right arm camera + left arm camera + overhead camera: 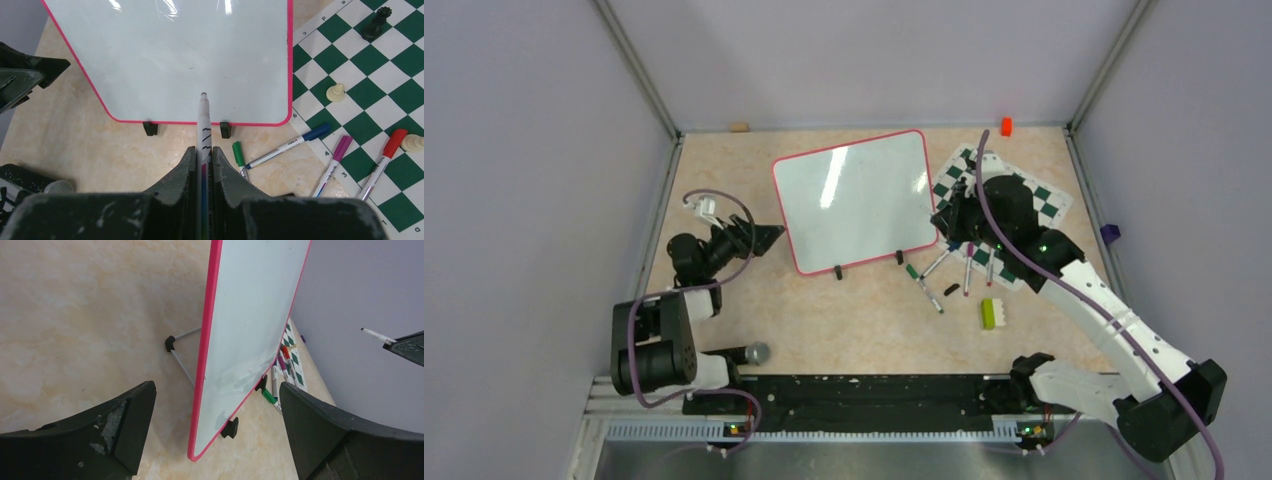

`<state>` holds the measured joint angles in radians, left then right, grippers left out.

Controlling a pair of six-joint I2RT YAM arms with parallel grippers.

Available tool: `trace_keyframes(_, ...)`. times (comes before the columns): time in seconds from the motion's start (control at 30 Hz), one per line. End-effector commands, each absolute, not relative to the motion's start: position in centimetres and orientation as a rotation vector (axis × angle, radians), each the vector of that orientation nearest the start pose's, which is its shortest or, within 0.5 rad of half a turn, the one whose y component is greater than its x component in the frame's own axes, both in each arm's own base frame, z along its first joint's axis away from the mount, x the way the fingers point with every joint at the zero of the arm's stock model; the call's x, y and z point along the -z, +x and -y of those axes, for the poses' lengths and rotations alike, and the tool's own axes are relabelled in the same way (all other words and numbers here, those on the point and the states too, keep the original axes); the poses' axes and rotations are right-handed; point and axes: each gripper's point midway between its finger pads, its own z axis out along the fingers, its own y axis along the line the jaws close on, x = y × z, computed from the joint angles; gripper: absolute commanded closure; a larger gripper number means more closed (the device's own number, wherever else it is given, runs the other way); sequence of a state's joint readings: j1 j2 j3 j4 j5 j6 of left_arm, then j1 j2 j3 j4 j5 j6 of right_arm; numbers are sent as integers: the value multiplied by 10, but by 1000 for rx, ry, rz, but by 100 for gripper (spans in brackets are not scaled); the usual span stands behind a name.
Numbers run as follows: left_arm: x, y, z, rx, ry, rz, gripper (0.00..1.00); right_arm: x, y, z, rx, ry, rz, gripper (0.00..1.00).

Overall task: Write a sentence on the whiteboard
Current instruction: Hold the whiteboard on the whiteboard stand.

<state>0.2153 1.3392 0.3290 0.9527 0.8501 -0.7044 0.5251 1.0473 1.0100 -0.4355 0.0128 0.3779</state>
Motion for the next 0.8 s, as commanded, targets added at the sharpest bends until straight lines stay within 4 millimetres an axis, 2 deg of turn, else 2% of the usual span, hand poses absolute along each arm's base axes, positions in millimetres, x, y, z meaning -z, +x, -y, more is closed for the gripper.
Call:
trace_keyframes(0.0, -176, 333, 92, 1168, 34, -1605, 1, -279, 291, -182, -588, -133, -1977, 100)
trace_keyframes(0.13, -173, 340, 100, 1326, 72, -1620, 1, -287, 288, -187, -618, -166, -1963, 100)
trace_keyframes(0.27, -165, 348, 100, 1433, 11, -1616, 1, -294, 285, -189, -637, -176, -1949, 100)
trace_keyframes(0.37, -155, 353, 99, 1443, -24, -1633, 1, -297, 282, -186, -641, -172, -1939, 100)
trace_keyframes(0.53, -152, 349, 101, 1398, 21, -1624, 1, -303, 276, -180, -632, -159, -1917, 100)
trace_keyframes(0.77, -140, 348, 124, 1402, 122, -1635, 1, -302, 273, -175, -614, -154, -1927, 100)
